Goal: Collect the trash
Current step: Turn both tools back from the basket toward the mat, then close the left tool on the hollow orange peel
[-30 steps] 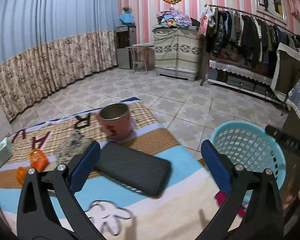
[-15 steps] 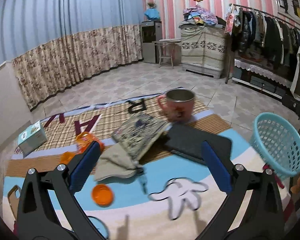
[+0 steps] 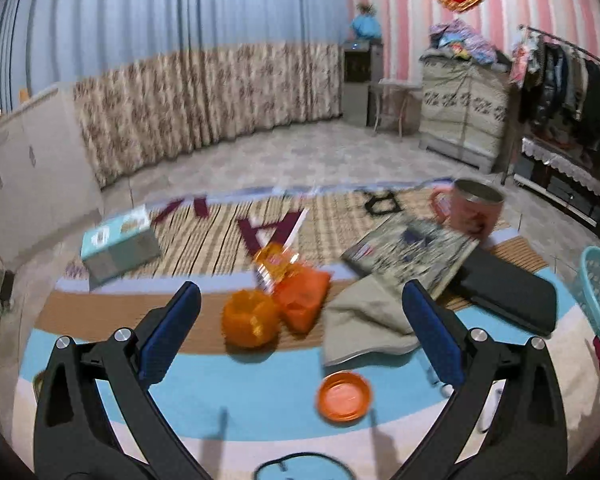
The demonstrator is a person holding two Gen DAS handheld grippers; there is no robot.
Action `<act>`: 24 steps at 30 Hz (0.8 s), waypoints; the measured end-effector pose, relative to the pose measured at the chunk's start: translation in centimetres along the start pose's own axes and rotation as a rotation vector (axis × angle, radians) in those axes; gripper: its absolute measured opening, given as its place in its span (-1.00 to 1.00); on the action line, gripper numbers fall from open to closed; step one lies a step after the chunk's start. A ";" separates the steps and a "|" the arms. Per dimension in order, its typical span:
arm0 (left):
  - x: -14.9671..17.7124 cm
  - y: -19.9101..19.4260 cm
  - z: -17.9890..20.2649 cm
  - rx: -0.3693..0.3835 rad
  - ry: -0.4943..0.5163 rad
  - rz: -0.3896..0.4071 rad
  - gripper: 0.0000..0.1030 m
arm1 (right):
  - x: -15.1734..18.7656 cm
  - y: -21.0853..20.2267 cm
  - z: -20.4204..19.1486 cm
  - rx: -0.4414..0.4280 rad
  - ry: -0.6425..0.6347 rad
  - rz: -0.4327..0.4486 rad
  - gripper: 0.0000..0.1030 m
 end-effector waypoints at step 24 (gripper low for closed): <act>3.4 6.0 -5.8 -0.094 -0.027 -0.132 0.89 | 2.4 7.1 -7.9 -0.130 -0.092 -0.066 0.92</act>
Point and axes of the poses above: each gripper's, at about its wrist camera, not at the fingertips, and y roughly the way its jaws point, z to its right, x to its underside, the point moved 9 cm from there along y, roughly the way its jaws point, and after that the axes turned 10 degrees about z, right-handed, at the moved point
